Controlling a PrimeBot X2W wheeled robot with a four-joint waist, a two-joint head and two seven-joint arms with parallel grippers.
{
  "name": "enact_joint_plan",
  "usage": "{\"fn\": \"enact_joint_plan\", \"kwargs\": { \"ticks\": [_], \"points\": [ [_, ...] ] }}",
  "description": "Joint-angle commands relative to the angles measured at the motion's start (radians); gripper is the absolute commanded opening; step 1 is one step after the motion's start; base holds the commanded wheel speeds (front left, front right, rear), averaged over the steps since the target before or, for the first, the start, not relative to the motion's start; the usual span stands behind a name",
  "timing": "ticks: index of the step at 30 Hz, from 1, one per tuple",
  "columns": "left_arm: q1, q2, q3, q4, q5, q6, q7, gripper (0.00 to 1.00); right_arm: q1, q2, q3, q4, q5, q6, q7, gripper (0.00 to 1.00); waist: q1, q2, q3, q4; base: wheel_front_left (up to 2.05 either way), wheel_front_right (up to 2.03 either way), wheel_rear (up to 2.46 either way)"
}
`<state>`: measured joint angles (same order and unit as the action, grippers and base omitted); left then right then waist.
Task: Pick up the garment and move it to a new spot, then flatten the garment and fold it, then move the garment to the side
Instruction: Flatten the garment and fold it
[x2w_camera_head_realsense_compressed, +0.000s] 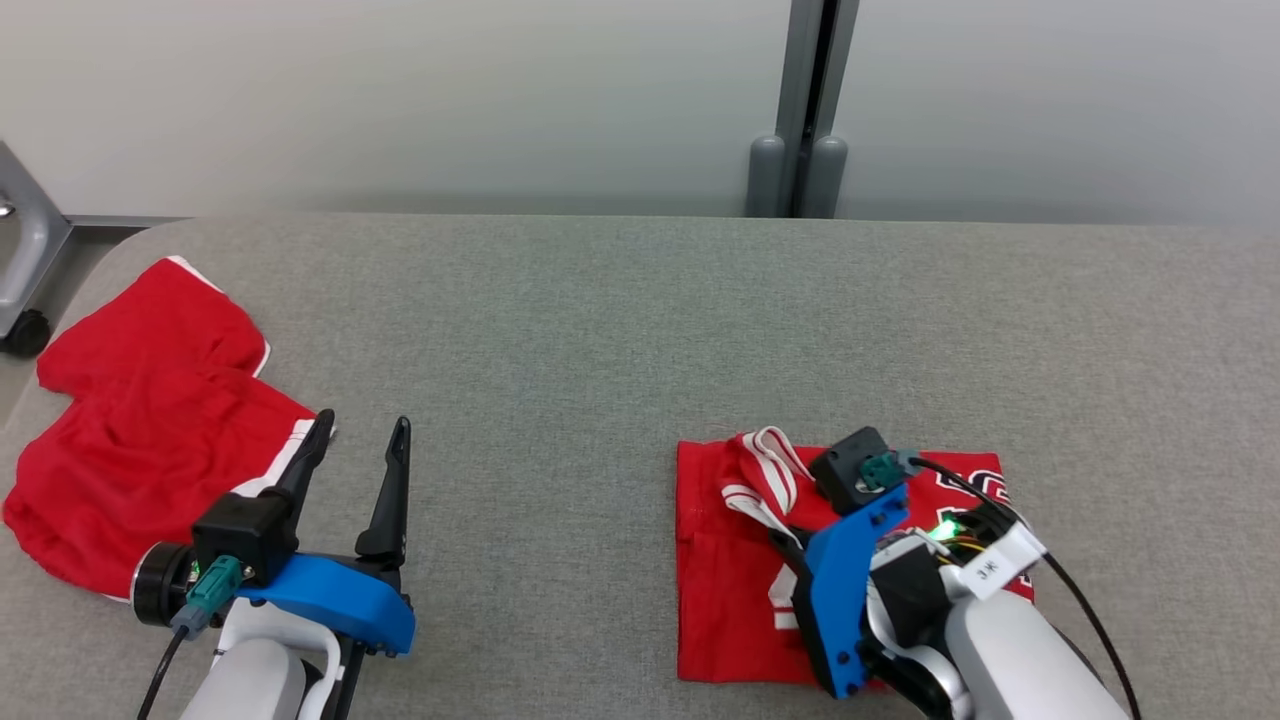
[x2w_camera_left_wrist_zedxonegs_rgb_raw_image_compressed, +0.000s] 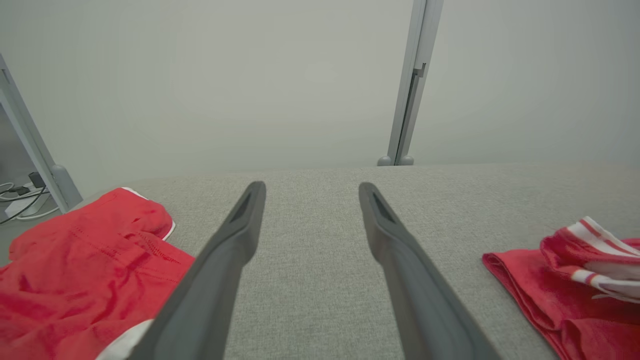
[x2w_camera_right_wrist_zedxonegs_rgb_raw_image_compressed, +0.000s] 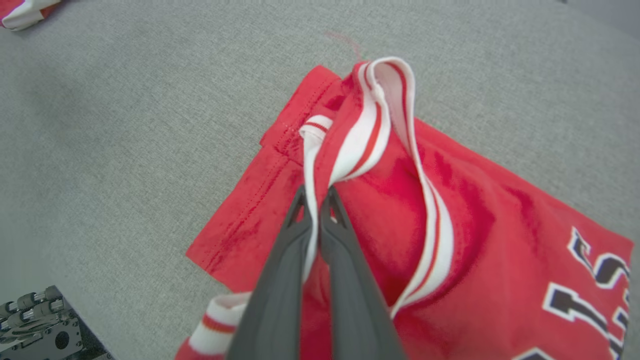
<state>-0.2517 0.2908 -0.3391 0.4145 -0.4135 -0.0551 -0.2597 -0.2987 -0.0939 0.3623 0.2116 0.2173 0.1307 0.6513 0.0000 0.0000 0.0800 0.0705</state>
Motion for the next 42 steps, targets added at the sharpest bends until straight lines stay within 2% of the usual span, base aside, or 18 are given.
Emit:
{"fn": "enact_joint_plan", "kwargs": {
  "ticks": [1, 8, 15, 16, 17, 23, 27, 31, 35, 39, 40, 41, 42],
  "points": [
    [-0.017, 0.0, -0.001, -0.001, 0.001, -0.005, 0.0, 1.0, -0.025, 0.008, 0.004, 0.018, 0.0, 0.0, -0.017, 0.0, 0.0, 0.0, 0.001, 0.004, 0.0, 0.0, 0.0],
    [-0.022, -0.01, -0.015, 0.001, -0.004, -0.006, -0.001, 1.0, -0.124, 0.042, 0.028, 0.18, -0.032, 0.0, -0.135, 0.0, 0.0, 0.0, 0.003, 0.029, 0.0, 0.0, 0.0],
    [-0.019, -0.007, -0.015, 0.004, -0.009, -0.004, -0.002, 1.0, -0.149, 0.043, 0.097, 0.272, 0.018, 0.0, -0.164, 0.0, 0.0, 0.0, 0.004, 0.039, 0.0, 0.0, 0.0],
    [-0.018, -0.006, -0.015, 0.005, -0.01, -0.003, -0.002, 1.0, -0.15, 0.044, 0.113, 0.276, 0.036, 0.0, -0.165, 0.08, 0.0, 0.0, 0.004, 0.039, 0.0, 0.0, 0.0],
    [-0.017, -0.005, -0.014, 0.005, -0.012, -0.002, -0.002, 1.0, -0.151, 0.044, 0.124, 0.275, 0.057, 0.0, -0.173, 1.0, 0.0, 0.0, 0.004, 0.037, 0.0, 0.0, 0.0],
    [-0.005, 0.004, -0.008, 0.002, -0.017, 0.006, -0.003, 1.0, -0.182, 0.043, 0.17, 0.186, 0.176, 0.0, -0.231, 1.0, 0.0, 0.0, -0.001, 0.017, 0.0, 0.0, 0.0],
    [0.004, 0.007, -0.005, -0.007, -0.019, 0.009, -0.004, 1.0, -0.173, 0.039, 0.117, 0.088, 0.199, 0.0, -0.273, 1.0, 0.0, 0.0, -0.006, 0.009, 0.0, 0.0, 0.0],
    [0.017, 0.012, 0.001, -0.019, -0.024, 0.014, -0.005, 1.0, -0.106, -0.026, 0.002, -0.006, 0.136, 0.0, -0.32, 1.0, 0.0, 0.0, -0.007, 0.004, 0.0, 0.0, 0.0],
    [0.031, 0.018, 0.011, -0.029, -0.025, 0.019, -0.005, 1.0, -0.006, -0.063, -0.135, -0.059, 0.048, 0.0, -0.367, 1.0, 0.0, 0.0, -0.008, 0.001, 0.0, 0.0, 0.0],
    [0.042, 0.019, 0.015, -0.039, -0.027, 0.023, -0.005, 1.0, 0.112, -0.048, -0.229, -0.051, -0.04, 0.0, -0.426, 1.0, 0.0, 0.0, -0.008, 0.002, 0.0, 0.0, 0.0],
    [0.044, 0.021, 0.017, -0.04, -0.028, 0.025, -0.005, 1.0, 0.134, -0.034, -0.237, -0.04, -0.046, 0.0, -0.435, 0.45, 0.0, 0.0, -0.008, 0.001, 0.0, 0.0, 0.0],
    [0.044, 0.022, 0.018, -0.042, -0.029, 0.026, -0.005, 1.0, 0.155, -0.026, -0.236, -0.024, -0.056, 0.0, -0.44, 0.0, 0.0, 0.0, -0.008, 0.0, 0.0, 0.0, 0.0],
    [0.044, 0.022, 0.018, -0.043, -0.029, 0.026, -0.005, 1.0, 0.168, -0.018, -0.227, -0.008, -0.063, 0.0, -0.444, 0.0, 0.0, 0.0, -0.008, 0.001, 0.0, 0.0, 0.0]
  ]
}}
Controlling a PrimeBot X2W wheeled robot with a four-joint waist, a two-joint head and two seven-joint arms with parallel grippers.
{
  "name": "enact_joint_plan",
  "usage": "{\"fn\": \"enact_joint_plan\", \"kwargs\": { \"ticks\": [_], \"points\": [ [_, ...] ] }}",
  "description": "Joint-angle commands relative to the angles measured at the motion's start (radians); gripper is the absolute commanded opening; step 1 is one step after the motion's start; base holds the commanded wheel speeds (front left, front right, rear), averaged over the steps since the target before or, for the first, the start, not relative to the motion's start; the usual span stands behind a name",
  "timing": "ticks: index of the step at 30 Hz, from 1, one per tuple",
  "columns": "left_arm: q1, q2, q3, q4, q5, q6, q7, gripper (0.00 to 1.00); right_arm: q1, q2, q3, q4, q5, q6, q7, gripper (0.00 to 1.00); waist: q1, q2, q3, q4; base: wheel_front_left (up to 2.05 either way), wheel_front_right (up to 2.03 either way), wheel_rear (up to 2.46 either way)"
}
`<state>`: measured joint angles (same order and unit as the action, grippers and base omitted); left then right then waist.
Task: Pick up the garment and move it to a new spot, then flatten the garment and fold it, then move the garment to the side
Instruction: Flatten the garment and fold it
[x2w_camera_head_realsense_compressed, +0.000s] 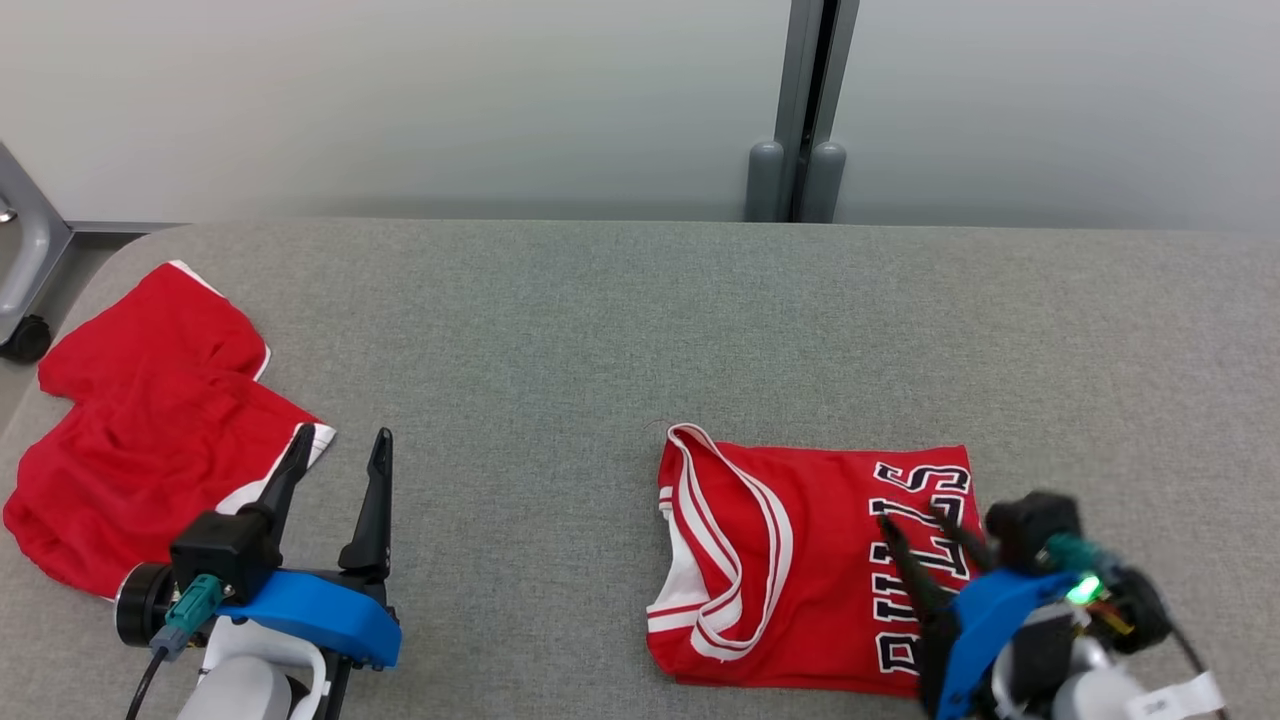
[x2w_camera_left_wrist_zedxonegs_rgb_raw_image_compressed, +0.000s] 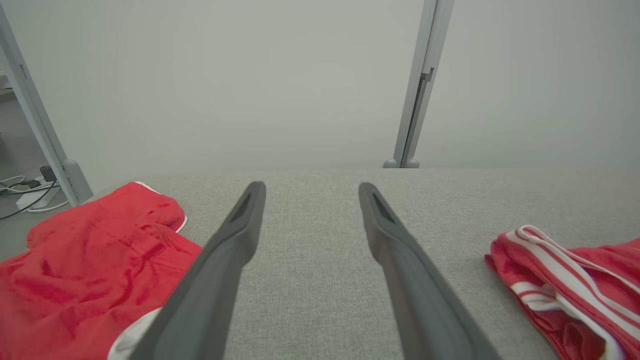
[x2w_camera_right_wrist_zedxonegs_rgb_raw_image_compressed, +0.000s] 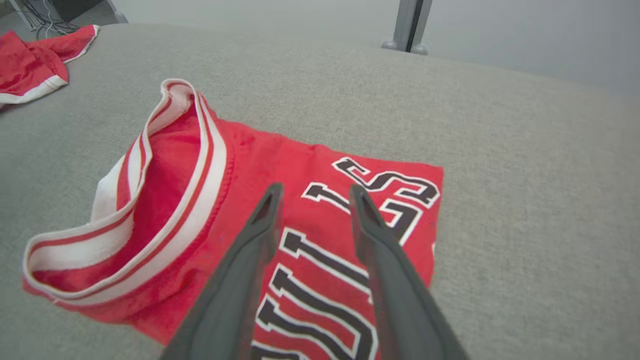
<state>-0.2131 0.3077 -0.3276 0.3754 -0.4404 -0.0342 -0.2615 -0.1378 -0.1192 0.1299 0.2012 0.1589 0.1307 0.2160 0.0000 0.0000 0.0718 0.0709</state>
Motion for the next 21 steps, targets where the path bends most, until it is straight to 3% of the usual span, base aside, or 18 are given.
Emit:
{"fn": "enact_joint_plan", "kwargs": {
  "ticks": [1, 12, 21],
  "points": [
    [0.004, 0.005, 0.006, -0.005, -0.003, 0.005, -0.004, 1.0, 0.014, 0.016, 0.015, 0.017, -0.011, 0.0, -0.012, 0.0, 0.0, 0.0, 0.0, 0.0, 0.0, 0.0, 0.0],
    [-0.014, 0.006, -0.013, -0.007, -0.002, 0.0, -0.001, 1.0, -0.082, 0.068, 0.234, 0.24, -0.023, 0.0, -0.056, 0.0, 0.0, 0.0, -0.004, 0.022, 0.0, 0.0, 0.0],
    [-0.016, 0.011, -0.015, -0.013, -0.006, 0.006, 0.0, 1.0, -0.156, 0.067, 0.6, 0.277, 0.283, 0.0, -0.07, 0.0, 0.0, 0.0, 0.004, 0.036, 0.0, 0.0, 0.0]
  ]
}}
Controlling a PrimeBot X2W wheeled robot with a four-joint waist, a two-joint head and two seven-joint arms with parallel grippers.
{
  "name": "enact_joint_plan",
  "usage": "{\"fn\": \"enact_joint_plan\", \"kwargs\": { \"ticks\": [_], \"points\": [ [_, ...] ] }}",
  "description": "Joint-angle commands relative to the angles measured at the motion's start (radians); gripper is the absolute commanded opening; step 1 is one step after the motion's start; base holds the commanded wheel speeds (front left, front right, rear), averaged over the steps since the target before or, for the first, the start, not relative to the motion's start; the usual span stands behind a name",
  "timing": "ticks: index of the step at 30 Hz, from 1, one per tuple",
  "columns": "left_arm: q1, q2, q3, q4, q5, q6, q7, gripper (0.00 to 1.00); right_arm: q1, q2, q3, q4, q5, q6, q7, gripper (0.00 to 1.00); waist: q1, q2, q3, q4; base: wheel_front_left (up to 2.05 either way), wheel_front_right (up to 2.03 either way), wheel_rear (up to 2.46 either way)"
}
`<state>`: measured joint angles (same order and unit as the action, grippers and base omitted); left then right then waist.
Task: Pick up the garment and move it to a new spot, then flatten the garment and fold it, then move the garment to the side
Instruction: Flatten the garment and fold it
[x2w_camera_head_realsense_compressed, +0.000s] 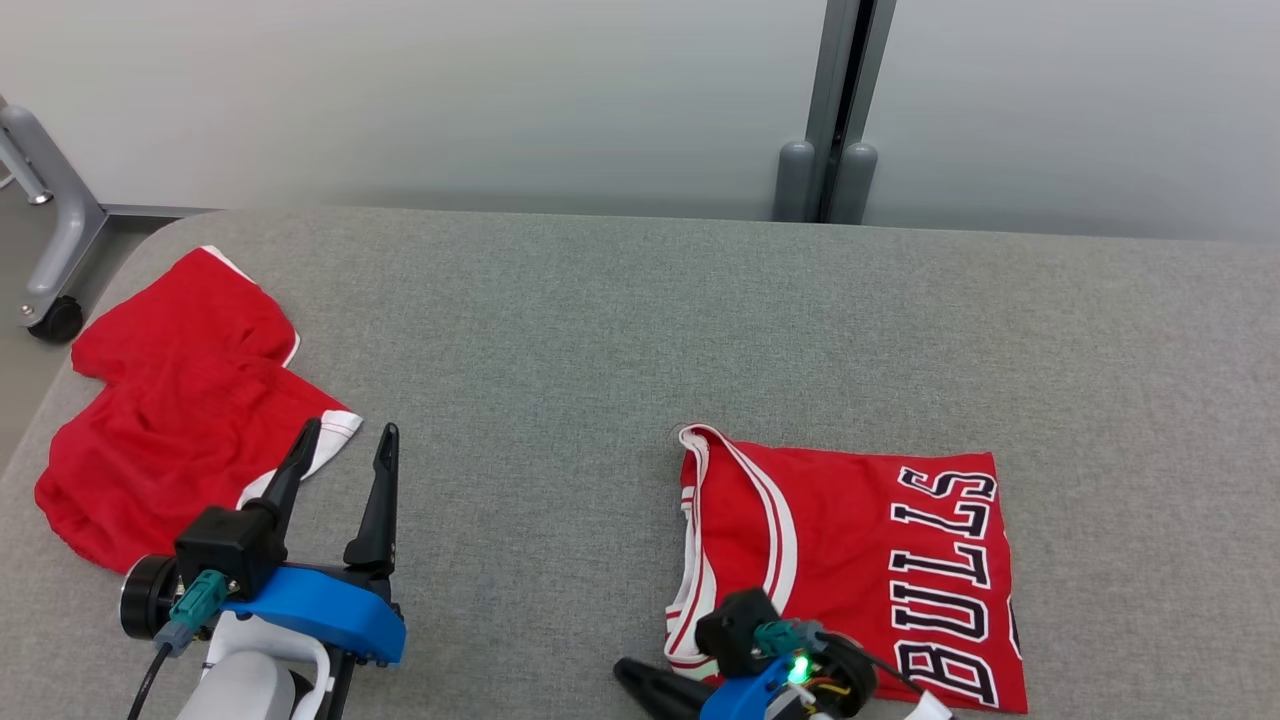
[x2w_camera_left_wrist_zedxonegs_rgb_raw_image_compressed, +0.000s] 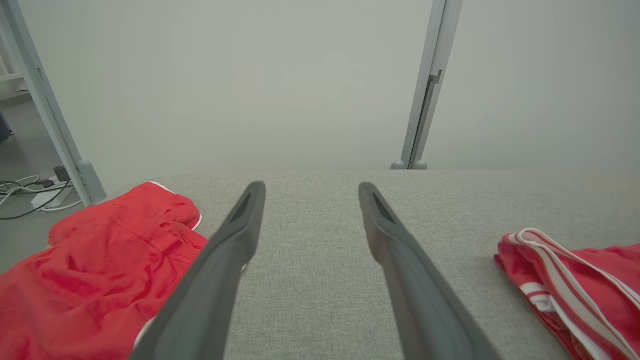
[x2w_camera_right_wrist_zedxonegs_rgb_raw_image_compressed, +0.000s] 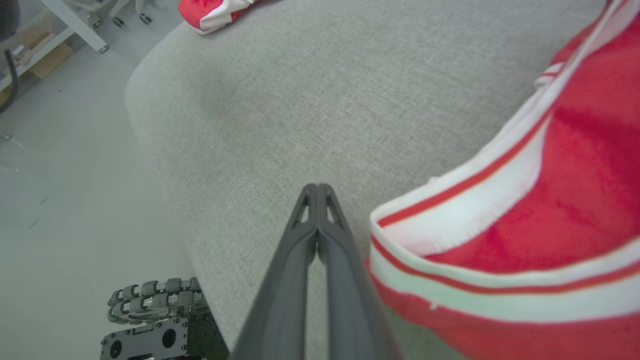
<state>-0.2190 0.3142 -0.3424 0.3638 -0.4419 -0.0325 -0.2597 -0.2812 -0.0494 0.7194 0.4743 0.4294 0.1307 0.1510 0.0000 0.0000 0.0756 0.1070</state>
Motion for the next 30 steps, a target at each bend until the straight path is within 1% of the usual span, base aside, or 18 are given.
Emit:
{"fn": "enact_joint_plan", "kwargs": {
  "ticks": [1, 4, 7, 8, 9, 10, 11, 13, 16, 18, 21, 23, 26, 30],
  "points": [
    [-0.01, 0.005, 0.0, -0.002, -0.006, 0.005, -0.002, 1.0, -0.023, -0.003, 0.039, 0.007, 0.035, 0.0, -0.007, 0.0, 0.0, 0.0, 0.001, 0.0, 0.0, 0.0, 0.0],
    [-0.006, 0.005, 0.001, -0.003, -0.005, 0.007, -0.002, 1.0, -0.047, -0.002, 0.081, 0.005, 0.102, 0.0, -0.028, 0.0, 0.0, 0.0, 0.002, -0.003, 0.0, 0.0, 0.0],
    [0.003, 0.007, 0.005, -0.005, -0.009, 0.011, -0.003, 1.0, -0.068, -0.002, 0.071, -0.016, 0.158, 0.0, -0.085, 0.0, 0.0, 0.0, -0.002, -0.009, 0.0, 0.0, 0.0],
    [0.003, 0.007, 0.005, -0.005, -0.009, 0.011, -0.003, 1.0, -0.068, -0.002, 0.071, -0.016, 0.158, 0.0, -0.085, 0.0, 0.0, 0.0, -0.002, -0.009, 0.0, 0.0, 0.0],
    [0.006, 0.008, 0.006, -0.005, -0.01, 0.013, -0.003, 1.0, -0.073, -0.003, 0.058, -0.028, 0.167, 0.0, -0.112, 0.31, 0.0, 0.0, -0.004, -0.012, 0.0, 0.0, 0.0],
    [0.009, 0.008, 0.008, -0.006, -0.011, 0.014, -0.003, 1.0, -0.076, -0.002, 0.047, -0.041, 0.175, 0.0, -0.14, 0.98, 0.0, 0.0, -0.006, -0.016, 0.0, 0.0, 0.0],
    [0.013, 0.008, 0.011, -0.008, -0.013, 0.016, -0.004, 1.0, -0.075, -0.003, 0.017, -0.05, 0.181, 0.0, -0.17, 1.0, 0.0, 0.0, -0.009, -0.021, 0.0, 0.0, 0.0],
    [0.019, 0.009, 0.019, -0.017, -0.012, 0.023, -0.004, 1.0, -0.073, -0.01, -0.042, -0.075, 0.16, 0.0, -0.231, 1.0, 0.0, 0.0, -0.015, -0.031, 0.0, 0.0, 0.0],
    [0.035, 0.012, 0.03, -0.03, -0.012, 0.032, -0.005, 1.0, -0.041, -0.041, -0.16, -0.116, 0.108, 0.0, -0.314, 1.0, 0.0, 0.0, -0.023, -0.047, 0.0, 0.0, 0.0],
    [0.044, 0.012, 0.037, -0.04, -0.01, 0.035, -0.005, 1.0, -0.011, -0.053, -0.258, -0.148, 0.063, 0.0, -0.349, 1.0, 0.0, 0.0, -0.029, -0.057, 0.0, 0.0, 0.0],
    [0.062, 0.009, 0.047, -0.052, -0.006, 0.043, -0.006, 1.0, 0.039, -0.059, -0.426, -0.205, -0.021, 0.0, -0.375, 1.0, 0.0, 0.0, -0.038, -0.072, 0.0, 0.0, 0.0],
    [0.075, 0.005, 0.055, -0.061, -0.004, 0.044, -0.006, 1.0, 0.08, -0.054, -0.531, -0.242, -0.078, 0.0, -0.374, 1.0, 0.0, 0.0, -0.046, -0.082, 0.0, 0.0, 0.0],
    [0.088, 0.0, 0.064, -0.07, 0.002, 0.046, -0.006, 1.0, 0.131, -0.046, -0.664, -0.301, -0.164, 0.0, -0.342, 1.0, 0.0, 0.0, -0.052, -0.09, 0.0, 0.0, 0.0],
    [0.104, -0.006, 0.078, -0.074, 0.006, 0.042, -0.006, 1.0, 0.184, -0.035, -0.766, -0.367, -0.23, 0.0, -0.273, 1.0, 0.0, 0.0, -0.059, -0.102, 0.0, 0.0, 0.0]
  ]
}}
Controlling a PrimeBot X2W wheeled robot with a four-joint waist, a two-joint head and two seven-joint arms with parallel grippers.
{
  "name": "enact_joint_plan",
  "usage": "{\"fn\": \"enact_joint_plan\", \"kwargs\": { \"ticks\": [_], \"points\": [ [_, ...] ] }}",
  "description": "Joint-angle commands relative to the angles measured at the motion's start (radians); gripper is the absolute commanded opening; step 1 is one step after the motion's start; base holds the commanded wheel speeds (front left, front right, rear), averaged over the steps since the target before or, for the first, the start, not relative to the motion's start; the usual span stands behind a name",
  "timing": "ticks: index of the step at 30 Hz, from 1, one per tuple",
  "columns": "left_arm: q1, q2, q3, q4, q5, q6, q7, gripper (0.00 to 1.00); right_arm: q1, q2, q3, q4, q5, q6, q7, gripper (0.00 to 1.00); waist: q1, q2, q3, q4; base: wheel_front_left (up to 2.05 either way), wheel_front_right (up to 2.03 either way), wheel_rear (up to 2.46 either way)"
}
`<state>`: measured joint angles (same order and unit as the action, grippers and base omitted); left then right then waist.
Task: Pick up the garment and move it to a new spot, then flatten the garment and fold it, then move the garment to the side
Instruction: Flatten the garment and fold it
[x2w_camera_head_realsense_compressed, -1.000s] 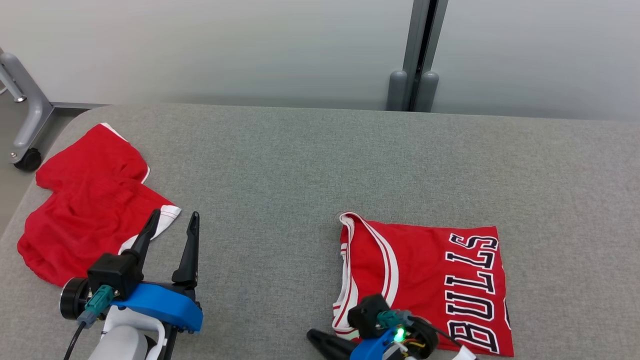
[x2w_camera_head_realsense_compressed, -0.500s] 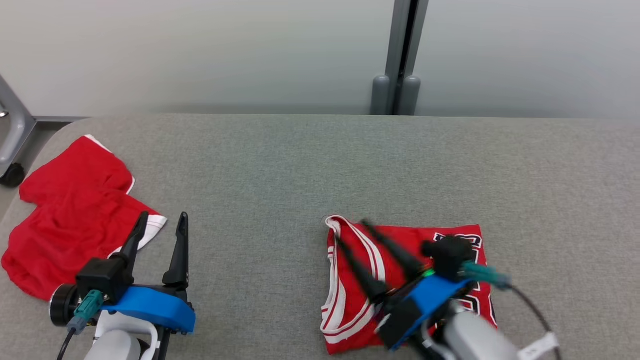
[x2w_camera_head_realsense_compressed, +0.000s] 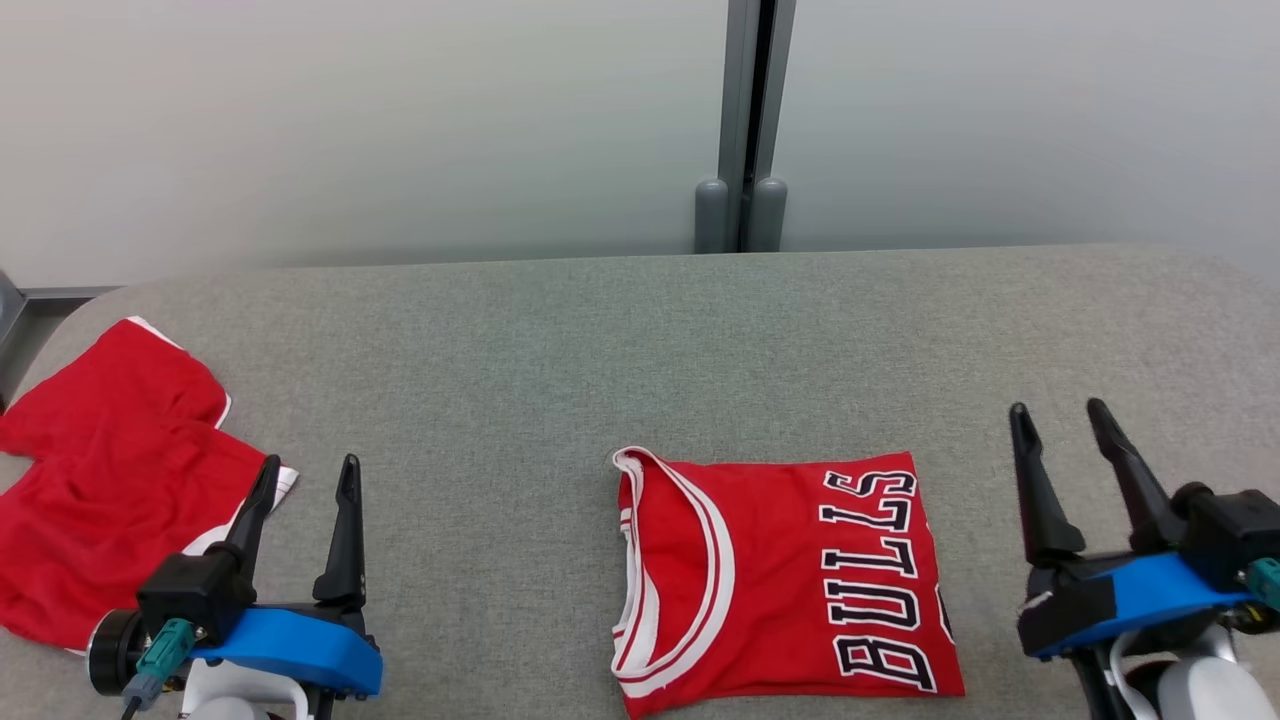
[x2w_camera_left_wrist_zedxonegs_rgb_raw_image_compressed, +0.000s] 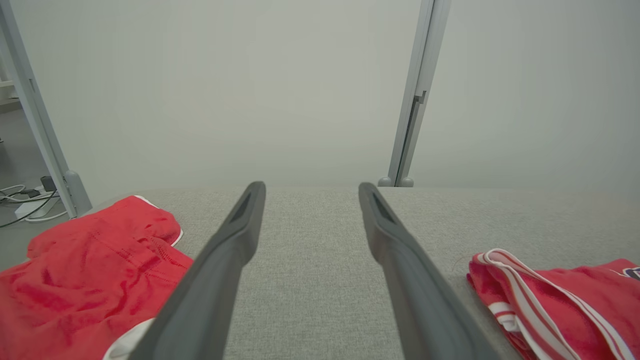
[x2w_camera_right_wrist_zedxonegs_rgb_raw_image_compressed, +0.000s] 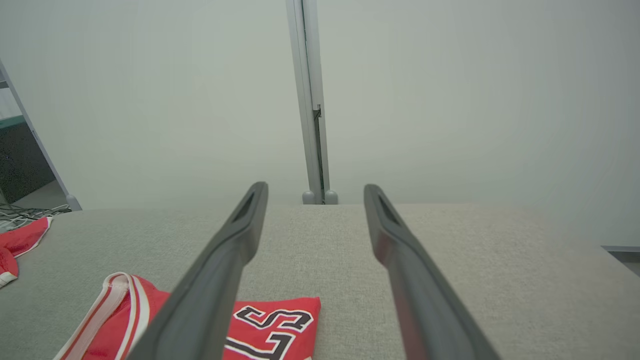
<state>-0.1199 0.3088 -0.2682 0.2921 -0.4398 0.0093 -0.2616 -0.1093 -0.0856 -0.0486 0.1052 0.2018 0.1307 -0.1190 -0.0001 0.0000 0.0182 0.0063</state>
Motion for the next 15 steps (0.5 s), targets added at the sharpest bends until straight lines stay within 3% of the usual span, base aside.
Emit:
{"fn": "enact_joint_plan", "kwargs": {
  "ticks": [1, 8, 15],
  "points": [
    [0.009, -0.003, 0.007, -0.002, 0.006, -0.001, -0.004, 1.0, 0.022, -0.001, -0.014, -0.014, -0.021, 0.0, 0.009, 1.0, 0.0001, 0.0, -0.003, -0.004, 0.0, 0.0, 0.0],
    [0.033, -0.021, 0.028, 0.009, 0.018, -0.011, -0.004, 1.0, 0.069, 0.005, -0.062, -0.035, -0.047, 0.0, 0.084, 1.0, 0.0001, 0.0, -0.019, -0.018, 0.0, 0.0, 0.0],
    [0.037, -0.023, 0.04, 0.053, 0.025, -0.021, -0.004, 1.0, 0.075, 0.006, -0.043, -0.002, -0.035, 0.0, 0.093, 1.0, 0.0001, 0.0, -0.032, -0.029, 0.0, 0.0, 0.0]
  ]
}}
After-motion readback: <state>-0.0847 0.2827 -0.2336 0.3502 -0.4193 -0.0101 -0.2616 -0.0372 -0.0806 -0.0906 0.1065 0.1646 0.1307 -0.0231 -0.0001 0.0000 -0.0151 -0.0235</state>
